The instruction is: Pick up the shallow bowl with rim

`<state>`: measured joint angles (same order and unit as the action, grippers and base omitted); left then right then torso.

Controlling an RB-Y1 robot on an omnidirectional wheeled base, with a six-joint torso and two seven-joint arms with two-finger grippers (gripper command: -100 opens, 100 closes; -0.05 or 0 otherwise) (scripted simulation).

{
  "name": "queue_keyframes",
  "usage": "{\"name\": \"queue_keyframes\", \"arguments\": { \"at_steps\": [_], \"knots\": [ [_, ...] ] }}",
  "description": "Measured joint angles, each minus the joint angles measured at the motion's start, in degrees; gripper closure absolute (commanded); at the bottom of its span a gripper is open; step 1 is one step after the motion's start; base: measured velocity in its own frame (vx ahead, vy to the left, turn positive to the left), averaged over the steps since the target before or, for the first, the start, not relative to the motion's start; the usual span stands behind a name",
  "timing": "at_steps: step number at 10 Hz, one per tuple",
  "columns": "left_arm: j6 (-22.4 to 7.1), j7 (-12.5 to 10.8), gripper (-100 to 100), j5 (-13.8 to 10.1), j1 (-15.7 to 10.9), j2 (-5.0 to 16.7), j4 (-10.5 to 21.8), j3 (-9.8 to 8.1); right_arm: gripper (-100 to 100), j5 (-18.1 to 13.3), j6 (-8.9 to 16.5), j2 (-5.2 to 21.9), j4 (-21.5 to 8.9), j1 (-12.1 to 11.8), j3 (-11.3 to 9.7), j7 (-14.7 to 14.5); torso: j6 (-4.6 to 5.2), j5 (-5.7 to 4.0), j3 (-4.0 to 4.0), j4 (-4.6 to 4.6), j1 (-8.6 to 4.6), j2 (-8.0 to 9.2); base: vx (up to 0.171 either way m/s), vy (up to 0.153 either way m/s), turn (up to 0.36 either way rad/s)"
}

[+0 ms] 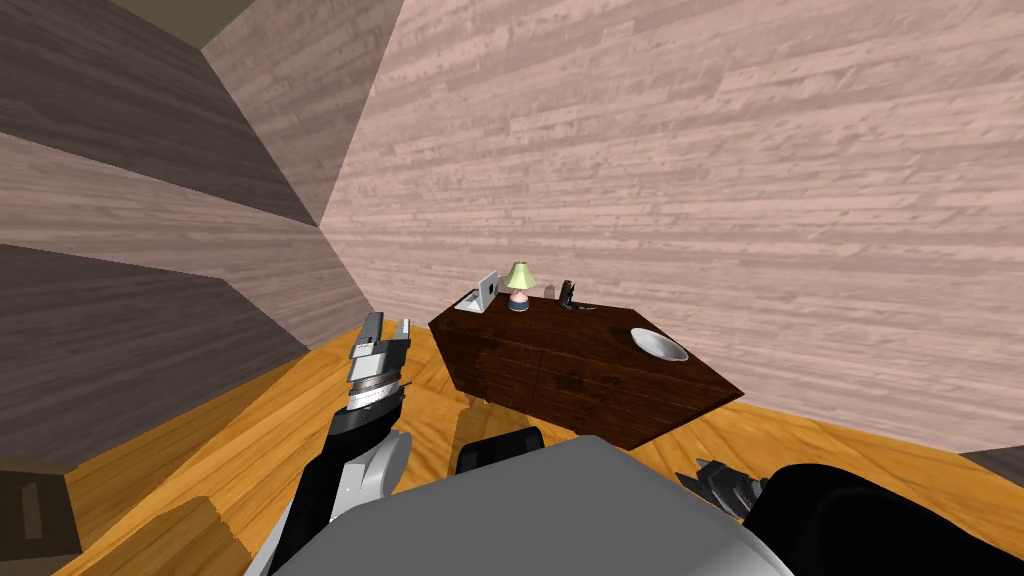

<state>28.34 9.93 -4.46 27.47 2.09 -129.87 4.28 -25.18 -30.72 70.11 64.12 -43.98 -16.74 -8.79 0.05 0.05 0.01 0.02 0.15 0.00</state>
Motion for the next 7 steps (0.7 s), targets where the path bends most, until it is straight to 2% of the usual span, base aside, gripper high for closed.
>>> {"name": "queue_keyframes", "arguments": {
  "at_steps": [2,3,4,5,6,7],
  "knots": [
    [0.00,0.00,0,0.00,-0.01,0.00,0.00,0.01,-100,-1.70,2.26,3.49,-1.45,-1.20,-0.20,-0.04,-0.05,0.01,-0.04,-0.02,0.04,-0.07,0.033,0.050,0.177],
    [0.00,0.00,0,0.00,0.00,0.00,0.00,0.00,-100,-1.91,2.04,4.92,-3.04,-1.65,0.31,-0.57,0.01,0.01,-0.02,-0.01,-0.01,-0.02,0.006,0.013,-0.024],
    [0.00,0.00,0,0.00,0.00,0.00,0.00,0.00,-100,-2.20,1.46,5.38,-4.51,-0.95,-0.01,-0.66,0.02,-0.03,0.03,0.01,-0.10,0.06,0.006,0.026,0.139],
    [0.00,0.00,0,0.00,-0.01,0.00,0.00,0.00,-100,-2.69,2.45,6.90,-4.67,-1.75,0.01,-0.61,-0.03,-0.02,0.04,0.02,-0.08,0.06,0.009,0.019,0.098],
    [0.00,0.00,0,0.00,0.00,0.00,0.00,0.00,-100,-3.42,2.46,7.61,-6.61,-0.31,-0.77,-0.36,0.00,-0.04,0.03,0.02,-0.11,0.06,0.015,0.022,0.148],
    [0.00,0.00,0,0.00,0.00,0.00,0.00,0.00,-100,-4.05,2.38,9.01,-8.41,-0.19,-0.83,-0.45,-0.03,-0.02,0.02,0.01,-0.09,0.04,0.020,0.030,0.195]
  ]
}}
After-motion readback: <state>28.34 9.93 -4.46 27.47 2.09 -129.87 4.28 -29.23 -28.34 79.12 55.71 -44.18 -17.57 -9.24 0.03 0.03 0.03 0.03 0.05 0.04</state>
